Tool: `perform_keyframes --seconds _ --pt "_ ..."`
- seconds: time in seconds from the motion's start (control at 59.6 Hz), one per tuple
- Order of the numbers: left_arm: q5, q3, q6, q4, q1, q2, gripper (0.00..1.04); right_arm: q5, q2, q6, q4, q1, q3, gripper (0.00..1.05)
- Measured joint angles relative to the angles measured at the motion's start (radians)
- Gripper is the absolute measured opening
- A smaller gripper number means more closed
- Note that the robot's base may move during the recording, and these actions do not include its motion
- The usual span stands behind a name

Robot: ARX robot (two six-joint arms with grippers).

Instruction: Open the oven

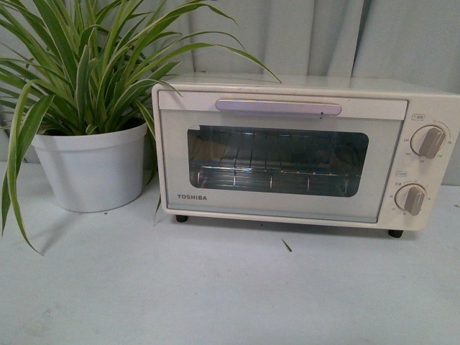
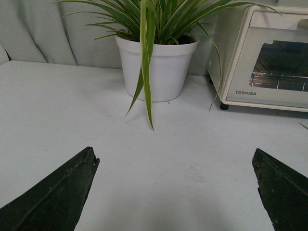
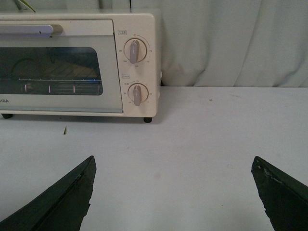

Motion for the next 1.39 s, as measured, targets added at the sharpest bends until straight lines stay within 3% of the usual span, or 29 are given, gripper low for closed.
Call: perform_keyframes --seconds 0.151,0.252,0.285,0.47,0.537,0.771,1.123,1.392 --pt "-0.001 0.0 0.0 0.0 0.0 0.0 0.98 0.0 0.0 0.0 0.0 0.0 0.0 0.95" --pt "-0.284 0.067 -0.144 -0.137 -0.107 0.14 0.98 0.0 0.0 0.0 0.0 0.0 0.0 0.95" --pt "-0.324 0.084 -0.2 -0.138 -0.135 0.203 0.98 0.0 0.0 0.0 0.0 0.0 0.0 0.95" --pt "-0.262 0.198 -0.506 -0.009 -0.259 0.543 0.98 0.0 0.0 0.0 0.0 0.0 0.0 0.95" --pt "-0.189 0.267 -0.656 0.095 -0.306 0.737 0.98 0.0 0.0 0.0 0.0 0.0 0.0 0.95" --pt "-0.147 0.424 -0.91 0.327 -0.365 1.203 0.98 0.0 0.0 0.0 0.0 0.0 0.0 0.95" --pt "-0.128 0.593 -1.091 0.497 -0.442 1.498 0.98 0.0 0.0 0.0 0.0 0.0 0.0 0.95" --pt "-0.145 0.666 -1.18 0.526 -0.473 1.641 0.98 0.0 0.0 0.0 0.0 0.0 0.0 0.95"
